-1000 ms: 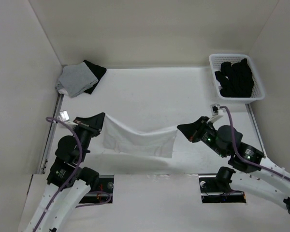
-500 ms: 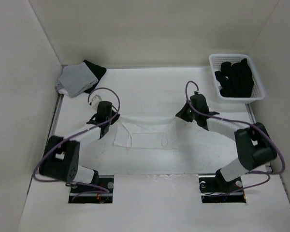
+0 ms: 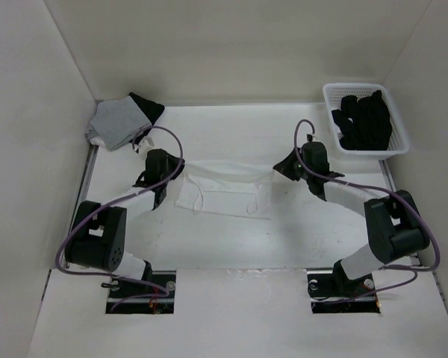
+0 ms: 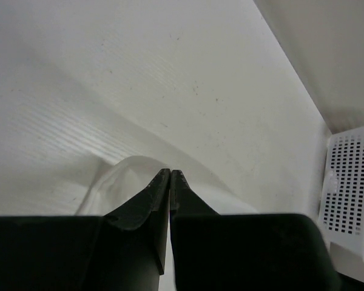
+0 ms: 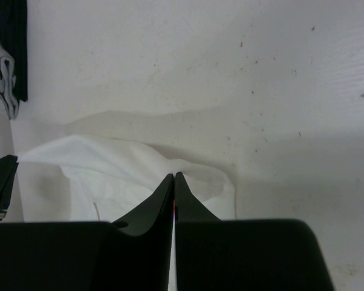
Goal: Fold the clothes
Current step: Fold the tank top
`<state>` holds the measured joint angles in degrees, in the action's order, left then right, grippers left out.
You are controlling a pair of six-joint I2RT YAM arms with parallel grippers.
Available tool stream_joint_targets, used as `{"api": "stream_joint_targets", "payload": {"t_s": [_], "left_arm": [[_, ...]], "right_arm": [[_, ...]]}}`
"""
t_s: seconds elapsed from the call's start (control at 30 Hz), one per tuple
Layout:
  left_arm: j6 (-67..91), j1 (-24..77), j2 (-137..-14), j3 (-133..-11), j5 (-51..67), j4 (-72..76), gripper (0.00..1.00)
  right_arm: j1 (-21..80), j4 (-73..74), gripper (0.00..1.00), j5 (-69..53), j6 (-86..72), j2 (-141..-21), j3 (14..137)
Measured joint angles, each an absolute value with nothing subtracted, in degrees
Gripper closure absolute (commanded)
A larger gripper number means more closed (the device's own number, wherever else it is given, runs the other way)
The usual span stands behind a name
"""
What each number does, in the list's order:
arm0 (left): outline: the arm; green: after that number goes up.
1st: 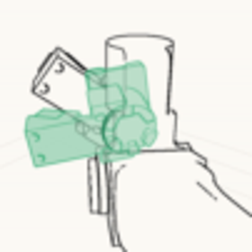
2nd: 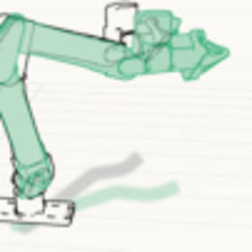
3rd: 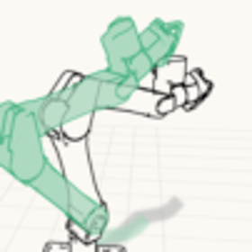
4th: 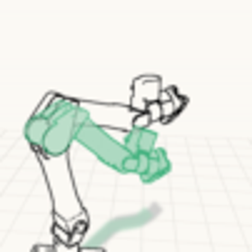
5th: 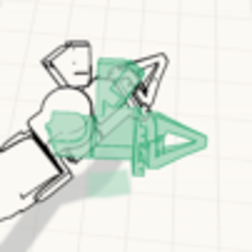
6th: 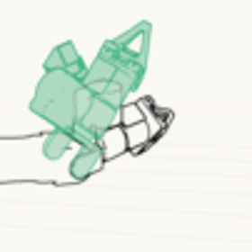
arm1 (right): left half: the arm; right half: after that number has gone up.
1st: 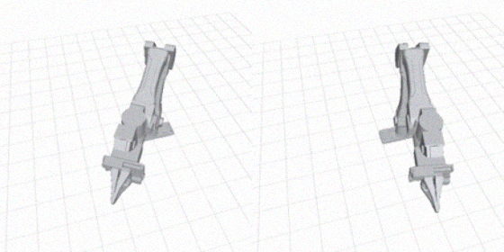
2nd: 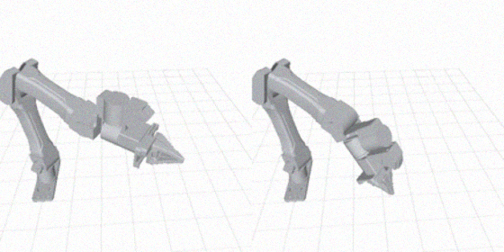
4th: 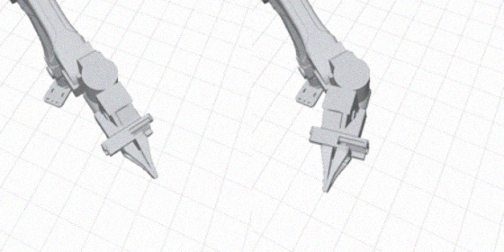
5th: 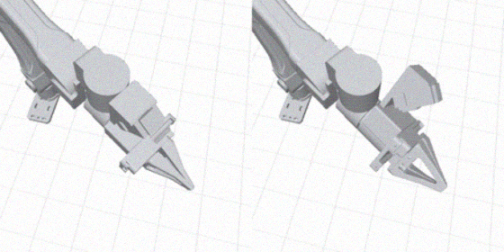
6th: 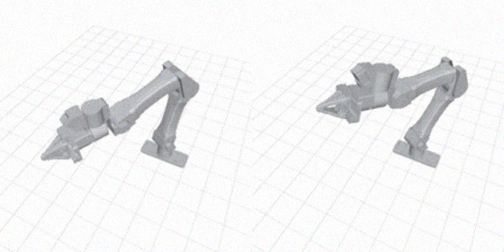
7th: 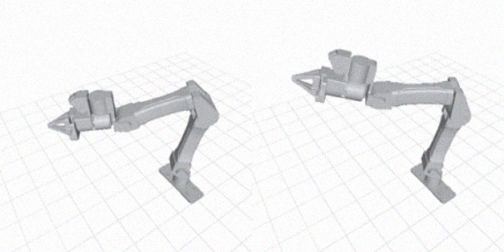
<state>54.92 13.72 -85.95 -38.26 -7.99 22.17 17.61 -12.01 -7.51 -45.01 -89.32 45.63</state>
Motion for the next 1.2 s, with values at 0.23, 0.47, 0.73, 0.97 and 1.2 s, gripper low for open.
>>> {"api": "stream_joint_targets", "payload": {"t_s": [0.23,0.47,0.73,0.97,1.2], "left_arm": [[56.86,9.43,-79.11,-27.86,-4.03,25.21,0.98],[57.91,7.55,-71.24,-22.28,0.16,26.59,0.98],[58.3,7.33,-60.99,-15.62,2.76,25.61,0.98],[58.17,6.83,-47.92,-10.48,3.07,19.55,0.98],[56.73,5.3,-44.38,-7.4,2.94,14.41,0.96]], "right_arm": [[18.63,-14.02,0.97,-7.03,-45.06,-80.47,36.47],[24.93,-14.11,0.96,-4.19,-45.28,-72.12,29.52],[31.53,-12.6,0.96,1.13,-46.72,-66.39,23.57],[34.26,-9.37,0.96,4.19,-48.51,-59.9,19.31],[36.29,-8.03,0.94,5.3,-50.04,-58.81,17.15]]}}
